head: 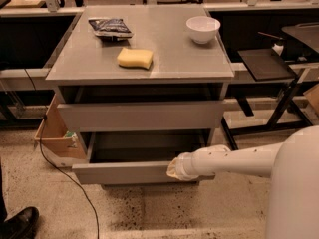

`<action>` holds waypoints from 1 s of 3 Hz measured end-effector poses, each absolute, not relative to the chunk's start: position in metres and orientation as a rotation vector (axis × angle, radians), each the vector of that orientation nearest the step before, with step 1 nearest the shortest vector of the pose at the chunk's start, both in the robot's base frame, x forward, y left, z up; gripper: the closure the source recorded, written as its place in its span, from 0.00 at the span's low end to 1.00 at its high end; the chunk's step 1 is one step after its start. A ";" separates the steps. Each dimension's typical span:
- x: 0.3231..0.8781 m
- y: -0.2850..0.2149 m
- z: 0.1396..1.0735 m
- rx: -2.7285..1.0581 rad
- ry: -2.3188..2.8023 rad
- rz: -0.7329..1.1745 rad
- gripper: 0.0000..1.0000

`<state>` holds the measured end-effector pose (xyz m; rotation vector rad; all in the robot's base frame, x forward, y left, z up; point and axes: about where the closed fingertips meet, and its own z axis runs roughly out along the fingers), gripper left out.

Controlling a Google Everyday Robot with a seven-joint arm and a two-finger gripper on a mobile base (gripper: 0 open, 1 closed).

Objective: Close middle drawer

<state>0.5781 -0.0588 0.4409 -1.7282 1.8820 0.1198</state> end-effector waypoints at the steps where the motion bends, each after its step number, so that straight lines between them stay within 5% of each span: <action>1: 0.578 -0.059 0.441 -1.729 1.883 0.119 1.00; 3: 0.599 -0.066 0.423 -1.699 1.893 0.094 1.00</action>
Offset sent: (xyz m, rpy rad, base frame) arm 0.0076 -0.0099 -0.0090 -0.0038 -0.0055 -0.0351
